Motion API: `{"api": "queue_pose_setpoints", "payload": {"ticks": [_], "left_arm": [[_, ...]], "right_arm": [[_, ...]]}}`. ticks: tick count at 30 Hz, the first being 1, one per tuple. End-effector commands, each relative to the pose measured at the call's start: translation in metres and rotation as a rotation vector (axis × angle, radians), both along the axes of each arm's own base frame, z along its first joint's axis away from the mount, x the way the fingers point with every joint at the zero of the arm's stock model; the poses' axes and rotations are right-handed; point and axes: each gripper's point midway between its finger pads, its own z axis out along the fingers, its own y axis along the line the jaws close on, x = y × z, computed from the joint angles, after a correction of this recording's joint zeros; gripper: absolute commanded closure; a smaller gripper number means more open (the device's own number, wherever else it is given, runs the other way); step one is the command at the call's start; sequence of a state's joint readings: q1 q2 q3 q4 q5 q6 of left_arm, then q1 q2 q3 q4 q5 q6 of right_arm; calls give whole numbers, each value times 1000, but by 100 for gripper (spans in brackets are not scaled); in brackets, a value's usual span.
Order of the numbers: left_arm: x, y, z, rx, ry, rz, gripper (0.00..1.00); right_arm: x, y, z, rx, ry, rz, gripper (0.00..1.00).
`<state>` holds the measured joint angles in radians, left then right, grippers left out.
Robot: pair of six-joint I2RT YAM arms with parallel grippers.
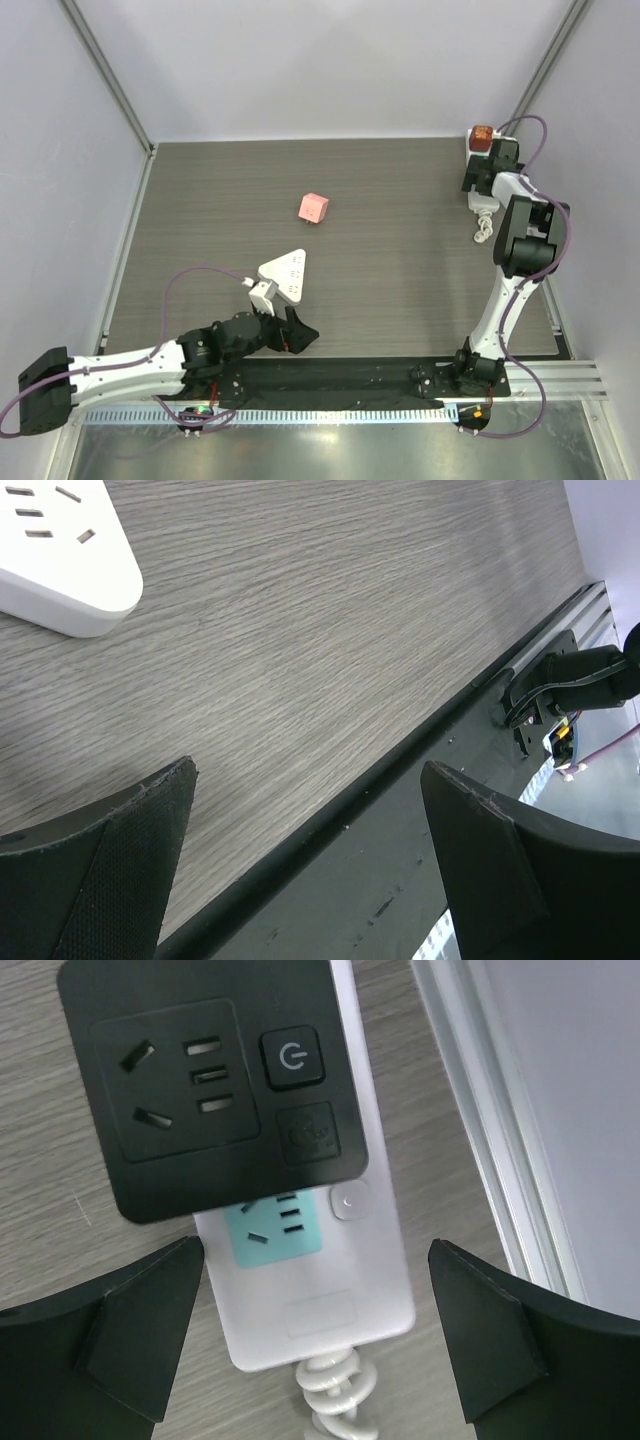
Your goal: Pull the plug off the socket
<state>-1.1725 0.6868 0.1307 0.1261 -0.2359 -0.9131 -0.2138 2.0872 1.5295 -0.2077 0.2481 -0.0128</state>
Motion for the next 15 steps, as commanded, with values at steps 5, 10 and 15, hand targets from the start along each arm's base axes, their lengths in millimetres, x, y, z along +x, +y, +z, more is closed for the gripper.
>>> {"api": "queue_pose_setpoints", "payload": {"ticks": [5,10,15], "left_arm": [[3,4,-3,19,-16,21,7],[3,-1,0,6,-19,8,7],[2,-2,-2,14,-14,-2,7]], "right_arm": [[12,-15,-20,81,15,142,0],[6,-7,-30,136,38,132,7],[9,20,-19,277,-24,114,57]]}}
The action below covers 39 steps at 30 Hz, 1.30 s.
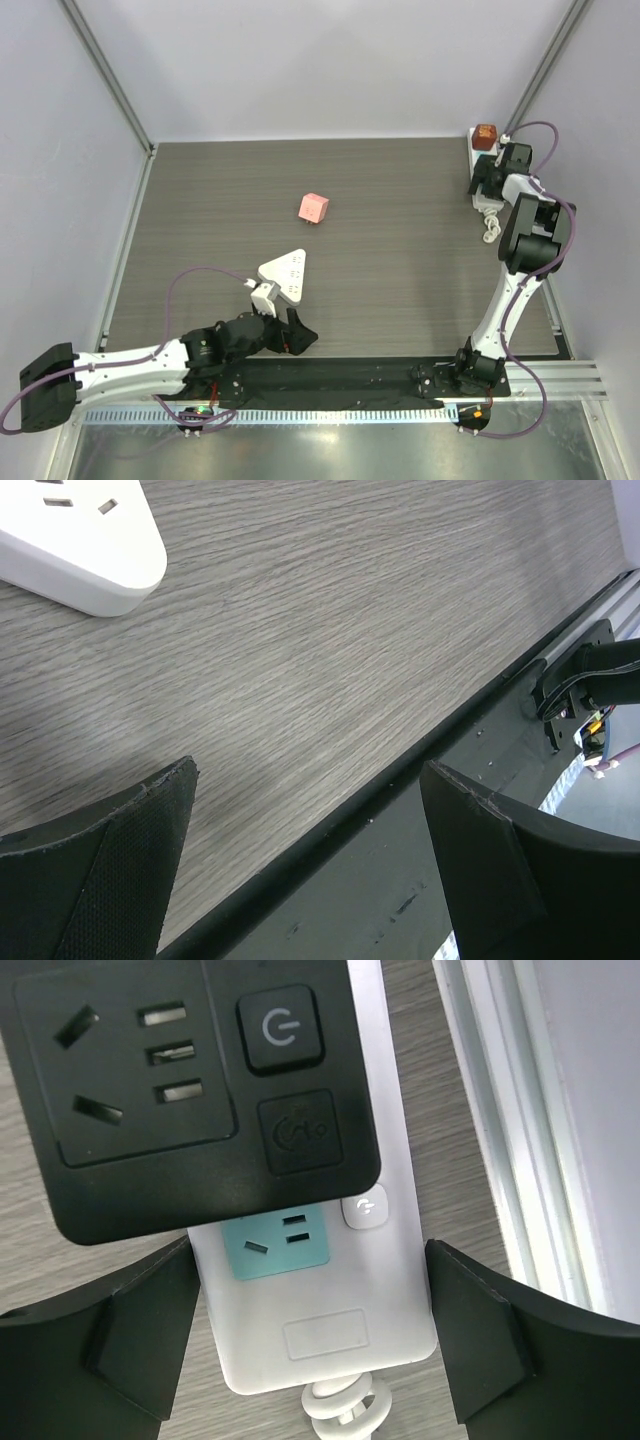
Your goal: Pull the plug off the socket
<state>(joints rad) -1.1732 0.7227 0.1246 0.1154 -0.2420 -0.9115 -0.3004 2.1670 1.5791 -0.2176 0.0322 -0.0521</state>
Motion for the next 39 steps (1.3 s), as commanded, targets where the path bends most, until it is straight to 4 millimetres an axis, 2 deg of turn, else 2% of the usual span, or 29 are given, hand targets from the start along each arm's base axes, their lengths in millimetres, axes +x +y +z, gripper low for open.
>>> {"api": "queue_pose_setpoints", "payload": {"ticks": [1,3,4,5,6,7,8,9,10,11,12,13,14,15,16,18,19,20,21,24,26,27,29,30,31,33,34,36,39], "left_arm": [[3,-6,12,-37,-30,-3,7],[4,-4,12,-37,-34,4,7],[4,-3,12,-39,-35,6,8],[4,-2,11,-37,-35,9,9],[6,2,5,-21,-44,26,10],[8,5,1,-6,-53,42,11],[8,9,-7,11,-60,57,12],[6,5,-6,-6,-83,54,13],[9,10,-14,29,-95,82,13],[6,5,-12,23,-107,74,14],[2,3,-14,34,-105,54,14],[3,-3,-7,39,-114,64,15],[1,-7,-3,39,-111,61,16],[-7,-7,-6,82,-102,43,16],[-3,-13,6,75,-112,73,16],[-13,-17,9,71,-88,65,16],[-14,-19,13,58,-83,75,16],[-19,-24,20,22,-64,79,16],[-20,-23,21,17,-55,81,16],[-21,-28,43,-34,-49,98,16],[-19,-25,50,-13,-58,107,15],[-18,-28,66,-15,-66,107,15],[-16,-24,74,52,-95,99,12],[-12,-28,93,46,-108,116,11],[-10,-27,100,57,-113,127,9],[-6,-20,105,100,-117,156,4],[-5,-22,119,70,-113,166,3],[-6,-25,131,45,-115,161,2],[-3,-27,150,29,-130,166,0]], "right_arm": [[3,37,11,167,-39,4,62],[-5,55,8,209,-30,-21,66],[-9,62,19,232,-54,-51,67],[-23,83,6,250,-17,-51,69],[-30,91,3,242,-8,-59,70],[-35,107,21,243,-43,-46,70],[-59,118,3,224,9,-64,71],[-65,147,7,205,0,-19,71],[-76,154,6,172,7,-25,71],[-97,183,3,159,23,-7,71],[-109,197,0,167,34,15,71],[-121,201,-3,137,47,0,71],[-145,209,-10,142,68,-23,71],[-157,218,-15,145,81,-11,71],[-183,232,-29,135,125,21,71],[-204,242,-26,152,117,21,71],[-227,248,-36,117,143,40,71],[-234,252,-33,120,135,52,70],[-235,260,-13,135,72,70,69],[-247,278,16,214,2,94,67],[-261,286,14,257,18,111,66],[-267,288,11,272,26,112,65],[-284,302,1,301,38,136,63],[-290,310,-2,308,38,159,62],[-301,314,-12,322,56,161,60],[-313,335,-17,356,46,220,58],[-322,336,-25,360,60,232,56],[-330,353,-25,393,51,281,47],[-335,361,-17,396,35,315,30]]}}
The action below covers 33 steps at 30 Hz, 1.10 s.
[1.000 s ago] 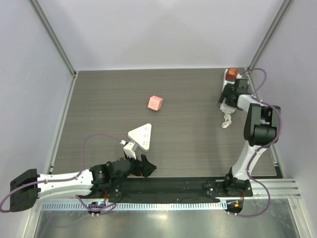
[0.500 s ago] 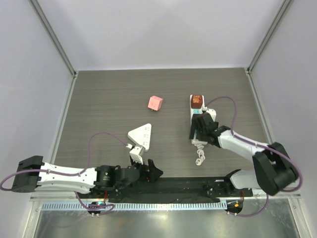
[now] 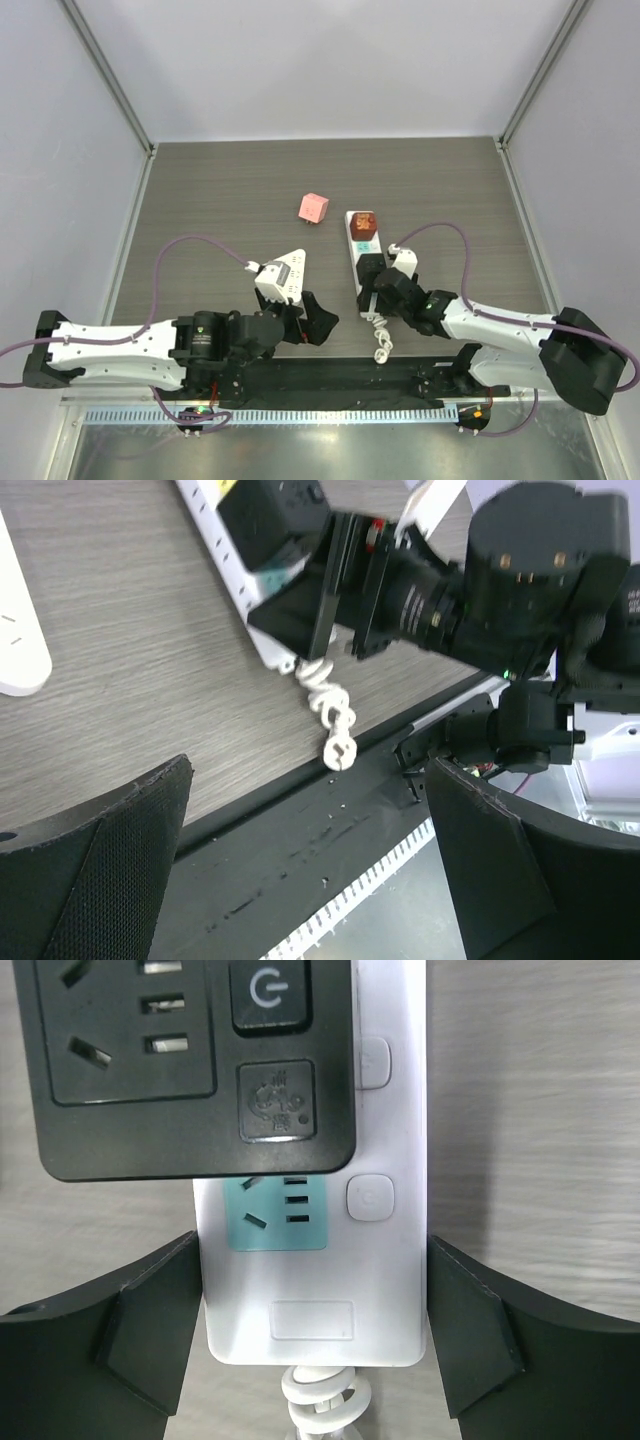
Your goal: Pull the plug off the socket
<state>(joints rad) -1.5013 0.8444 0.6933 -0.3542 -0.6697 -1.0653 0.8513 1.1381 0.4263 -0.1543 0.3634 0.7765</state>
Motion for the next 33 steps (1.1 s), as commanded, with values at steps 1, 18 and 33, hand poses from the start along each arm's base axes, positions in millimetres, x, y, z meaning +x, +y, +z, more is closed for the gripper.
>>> {"api": "queue_pose_setpoints", "payload": {"ticks": [1,18,33], "left_arm": [[13,15,10,66,-41,66,0],[58,-22,4,235,70,62,0],[98,-97,-27,522,51,81,0]], "right_arm": [[-20,14,-4,66,48,13,27],[0,-25,117,69,-219,-70,0],[66,-126,94,184,-95,-309,5]]}}
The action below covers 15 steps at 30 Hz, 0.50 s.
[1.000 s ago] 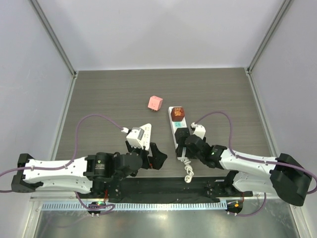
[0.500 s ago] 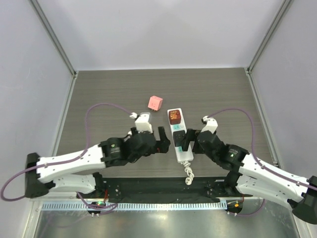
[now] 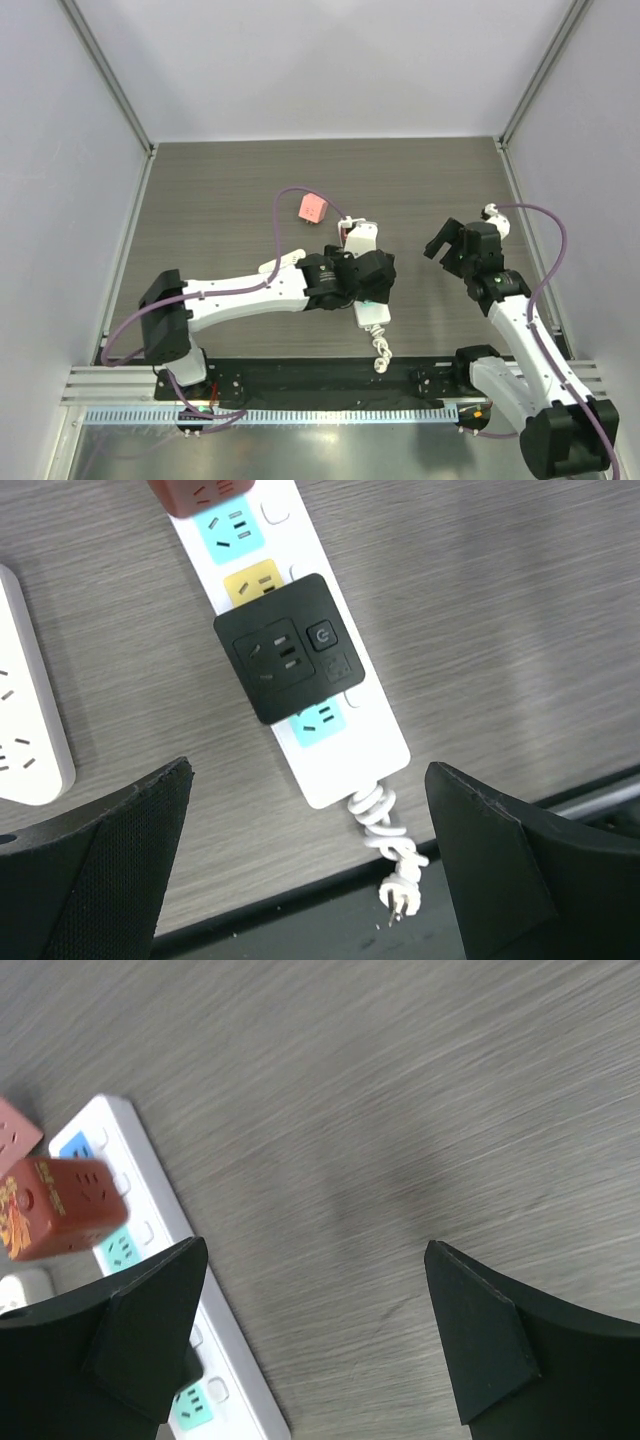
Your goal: Pull the plug off the socket
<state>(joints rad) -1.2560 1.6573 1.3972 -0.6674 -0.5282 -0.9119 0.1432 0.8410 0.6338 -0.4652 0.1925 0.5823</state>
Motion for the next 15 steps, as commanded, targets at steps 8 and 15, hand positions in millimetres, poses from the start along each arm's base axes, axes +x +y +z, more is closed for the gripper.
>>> {"api": "queue_pose_setpoints", "payload": {"ticks": [8,15], "left_arm": [[25,-14,-17,157,-49,12,0],[40,-17,-35,138,-49,34,1]], "right_arm": [[-2,43,-44,273,-80,192,8],[-5,38,-44,232,-177,201,8]]}}
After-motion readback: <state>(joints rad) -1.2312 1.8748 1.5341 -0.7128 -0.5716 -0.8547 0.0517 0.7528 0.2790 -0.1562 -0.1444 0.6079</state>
